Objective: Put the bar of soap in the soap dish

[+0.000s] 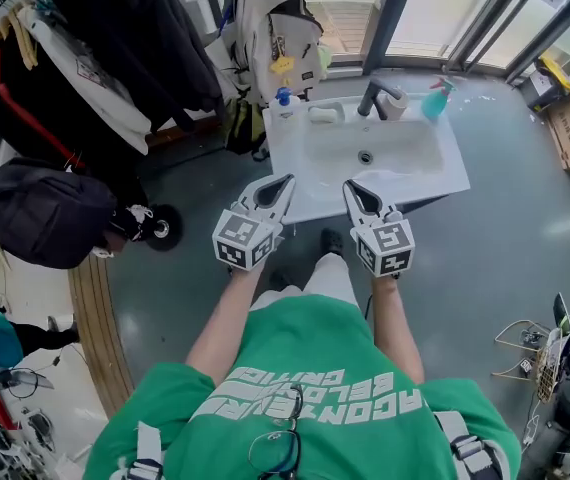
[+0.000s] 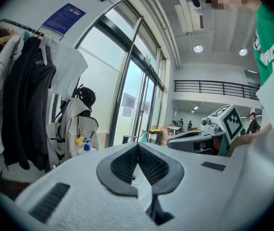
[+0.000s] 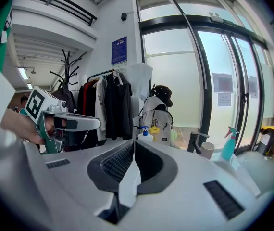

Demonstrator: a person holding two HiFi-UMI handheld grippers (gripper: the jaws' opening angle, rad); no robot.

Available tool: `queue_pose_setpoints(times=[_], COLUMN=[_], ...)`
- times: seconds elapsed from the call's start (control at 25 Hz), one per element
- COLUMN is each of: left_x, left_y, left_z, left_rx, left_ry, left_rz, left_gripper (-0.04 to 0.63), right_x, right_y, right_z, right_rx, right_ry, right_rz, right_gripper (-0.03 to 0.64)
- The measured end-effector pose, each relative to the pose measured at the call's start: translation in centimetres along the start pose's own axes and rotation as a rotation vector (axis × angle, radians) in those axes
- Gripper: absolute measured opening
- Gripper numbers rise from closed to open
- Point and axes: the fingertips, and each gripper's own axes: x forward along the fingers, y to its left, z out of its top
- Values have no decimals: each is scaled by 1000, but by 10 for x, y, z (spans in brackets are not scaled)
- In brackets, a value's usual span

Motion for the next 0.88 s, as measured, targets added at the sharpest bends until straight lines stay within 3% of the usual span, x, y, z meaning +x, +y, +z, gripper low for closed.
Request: queue_pose_setpoints(times=[0.88], left_x=[-8], left_y=[6], left_z=[-4], left_rx=[-1], left_ry=[5], left_rz=[32], left_gripper=[8], right_x=[4], right_y=[5], right_z=[-4], right_rx=[4], right_ry=[11], right_rz=[11], right_gripper=[21])
